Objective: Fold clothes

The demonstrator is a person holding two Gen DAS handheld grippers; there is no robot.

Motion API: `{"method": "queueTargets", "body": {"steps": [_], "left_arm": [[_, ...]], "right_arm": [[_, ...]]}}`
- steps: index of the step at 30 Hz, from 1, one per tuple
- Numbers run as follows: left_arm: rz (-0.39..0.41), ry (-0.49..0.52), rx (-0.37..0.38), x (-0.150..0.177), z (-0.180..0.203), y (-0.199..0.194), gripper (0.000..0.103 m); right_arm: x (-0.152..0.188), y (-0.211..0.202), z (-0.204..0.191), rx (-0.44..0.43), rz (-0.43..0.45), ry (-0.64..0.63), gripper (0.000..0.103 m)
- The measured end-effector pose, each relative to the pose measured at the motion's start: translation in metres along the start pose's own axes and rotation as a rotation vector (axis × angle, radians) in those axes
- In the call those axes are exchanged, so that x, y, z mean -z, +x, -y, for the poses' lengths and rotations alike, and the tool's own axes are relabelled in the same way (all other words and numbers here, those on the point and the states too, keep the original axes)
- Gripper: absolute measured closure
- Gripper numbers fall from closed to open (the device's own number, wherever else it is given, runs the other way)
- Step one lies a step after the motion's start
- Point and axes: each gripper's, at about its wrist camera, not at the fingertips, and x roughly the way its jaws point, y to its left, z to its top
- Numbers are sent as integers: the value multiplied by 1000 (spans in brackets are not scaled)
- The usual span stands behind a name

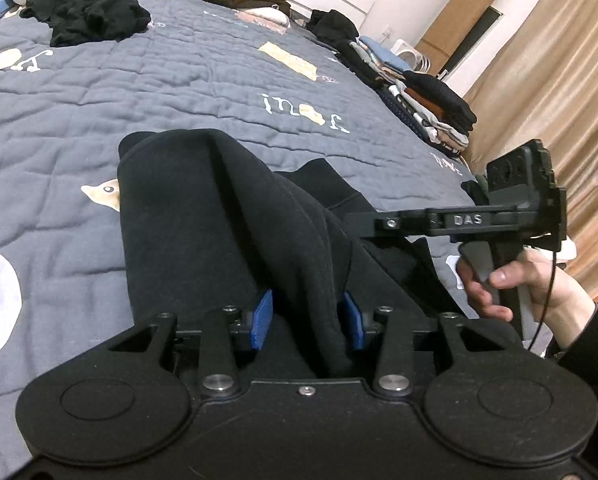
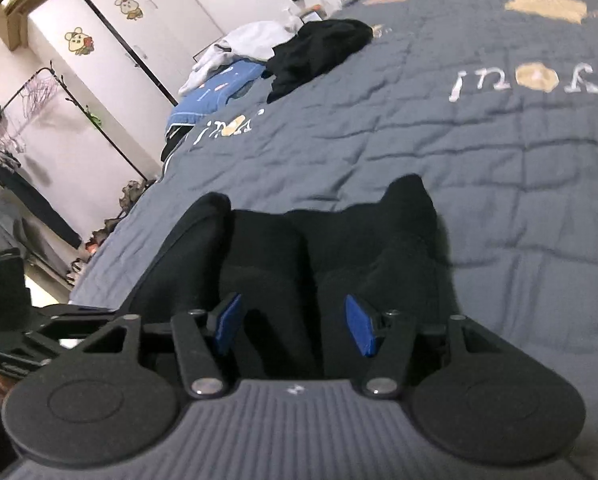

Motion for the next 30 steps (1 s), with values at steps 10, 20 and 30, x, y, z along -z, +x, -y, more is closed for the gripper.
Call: {"method": "queueTargets", "body": {"steps": [10, 20, 30], "left_arm": [[-2, -5, -1, -2, -1, 1, 61], [-4, -25, -10, -2, -5, 2, 55], [-6, -18, -17, 0, -5, 3, 55]], "right_arm": [[8, 2, 5, -108, 21, 67, 62], [-6, -33, -40, -317, 112, -26, 90], [-12, -31, 14, -174, 146, 118, 86]]}}
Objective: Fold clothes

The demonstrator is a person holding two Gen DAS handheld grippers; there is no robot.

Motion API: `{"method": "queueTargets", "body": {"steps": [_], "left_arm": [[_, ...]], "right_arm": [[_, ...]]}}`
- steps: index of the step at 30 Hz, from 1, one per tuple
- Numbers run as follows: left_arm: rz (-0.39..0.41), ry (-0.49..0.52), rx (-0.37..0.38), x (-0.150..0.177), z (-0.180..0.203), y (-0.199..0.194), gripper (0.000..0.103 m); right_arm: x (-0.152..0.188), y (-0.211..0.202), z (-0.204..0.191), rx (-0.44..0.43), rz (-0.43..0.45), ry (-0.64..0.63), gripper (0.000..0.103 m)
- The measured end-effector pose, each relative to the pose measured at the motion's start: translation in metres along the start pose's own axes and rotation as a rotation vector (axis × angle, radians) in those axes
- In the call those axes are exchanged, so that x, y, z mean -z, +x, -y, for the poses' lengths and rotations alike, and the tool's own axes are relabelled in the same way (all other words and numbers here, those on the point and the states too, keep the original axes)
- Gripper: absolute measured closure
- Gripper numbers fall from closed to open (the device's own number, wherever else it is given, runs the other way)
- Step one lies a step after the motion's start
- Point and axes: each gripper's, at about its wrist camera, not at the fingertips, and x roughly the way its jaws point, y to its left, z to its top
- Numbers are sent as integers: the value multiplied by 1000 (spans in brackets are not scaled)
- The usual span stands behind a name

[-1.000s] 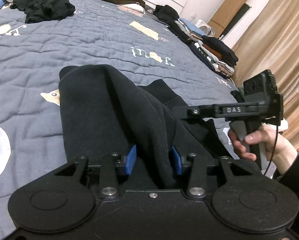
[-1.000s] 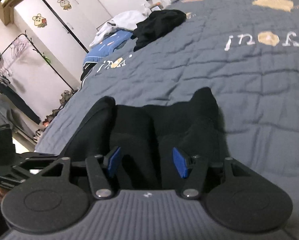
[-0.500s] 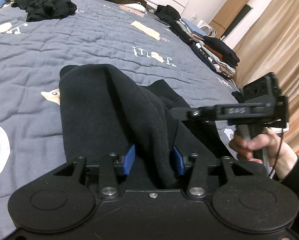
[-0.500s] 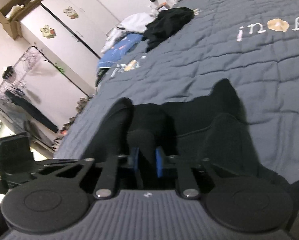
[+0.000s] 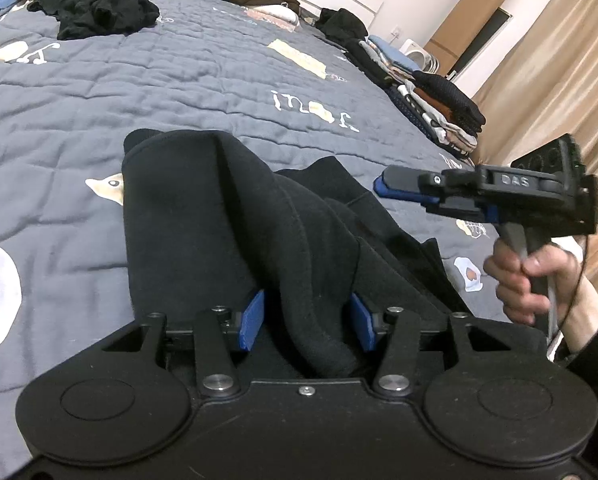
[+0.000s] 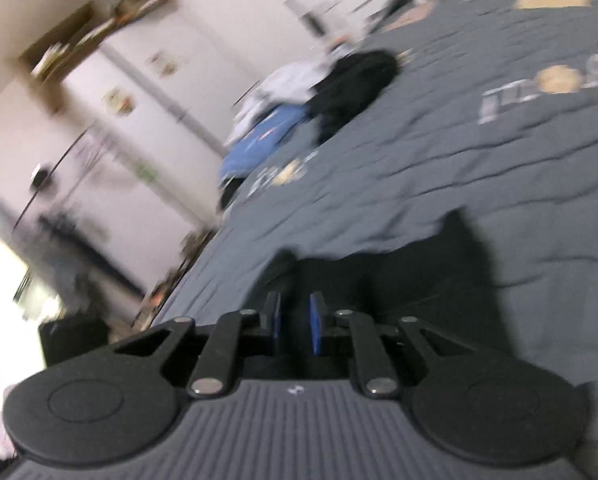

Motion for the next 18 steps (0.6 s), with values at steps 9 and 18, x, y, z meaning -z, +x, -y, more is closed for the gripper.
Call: {"method": "queueTargets", "body": {"steps": [9, 18], "left_arm": [[0, 1, -2, 0, 1, 1, 55], [-6, 3, -6, 0, 2, 2, 55]], "right_arm": [[24, 20, 10, 161, -71, -150, 76], [33, 24, -13, 70, -166, -240, 76]]}}
